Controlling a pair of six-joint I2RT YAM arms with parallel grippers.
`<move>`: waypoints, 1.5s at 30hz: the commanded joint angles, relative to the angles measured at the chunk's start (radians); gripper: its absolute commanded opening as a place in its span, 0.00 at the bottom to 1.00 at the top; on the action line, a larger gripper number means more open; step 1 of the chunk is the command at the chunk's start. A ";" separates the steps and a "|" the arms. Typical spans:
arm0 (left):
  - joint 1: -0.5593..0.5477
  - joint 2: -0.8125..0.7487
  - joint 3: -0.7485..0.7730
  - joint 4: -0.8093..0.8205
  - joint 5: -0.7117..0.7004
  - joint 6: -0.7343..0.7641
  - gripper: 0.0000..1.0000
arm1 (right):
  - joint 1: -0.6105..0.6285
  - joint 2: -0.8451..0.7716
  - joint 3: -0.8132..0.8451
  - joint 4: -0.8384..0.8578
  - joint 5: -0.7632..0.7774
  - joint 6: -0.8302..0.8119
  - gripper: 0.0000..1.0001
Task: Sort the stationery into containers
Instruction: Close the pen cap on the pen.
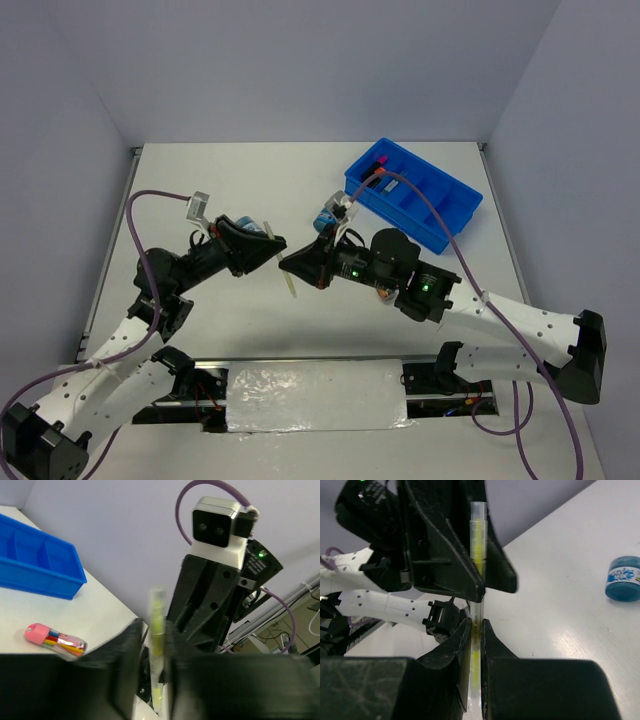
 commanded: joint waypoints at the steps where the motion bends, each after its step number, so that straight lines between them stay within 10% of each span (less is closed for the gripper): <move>1: -0.003 -0.014 0.004 0.031 0.030 0.039 0.29 | 0.008 -0.001 0.056 0.022 0.015 -0.010 0.00; 7: -0.003 -0.017 0.025 0.040 0.063 0.066 0.00 | 0.007 0.014 0.053 0.037 -0.027 -0.021 0.00; 11: -0.002 -0.027 0.065 0.063 0.131 0.099 0.00 | 0.008 0.042 0.045 0.034 -0.148 -0.064 0.52; 13: -0.003 -0.024 0.096 0.089 0.189 0.108 0.00 | 0.005 0.053 0.045 0.034 -0.183 -0.059 0.56; 15: -0.003 -0.021 0.123 0.085 0.211 0.116 0.00 | 0.007 0.060 0.039 0.054 -0.205 -0.055 0.48; 18: -0.003 -0.018 0.157 0.037 0.215 0.152 0.03 | 0.007 0.057 0.041 0.070 -0.213 -0.053 0.04; 21: -0.003 -0.014 0.188 -0.053 0.202 0.197 0.22 | 0.007 0.046 0.041 0.079 -0.209 -0.055 0.00; 23: -0.003 -0.014 0.206 -0.122 0.170 0.227 0.54 | 0.005 0.036 0.033 0.096 -0.203 -0.048 0.00; 28: -0.005 -0.029 0.237 -0.201 0.094 0.269 0.99 | 0.007 0.043 0.035 0.088 -0.168 -0.042 0.00; 45: -0.003 0.014 0.366 -0.357 -0.090 0.326 0.81 | 0.008 0.066 0.030 0.073 -0.197 -0.041 0.00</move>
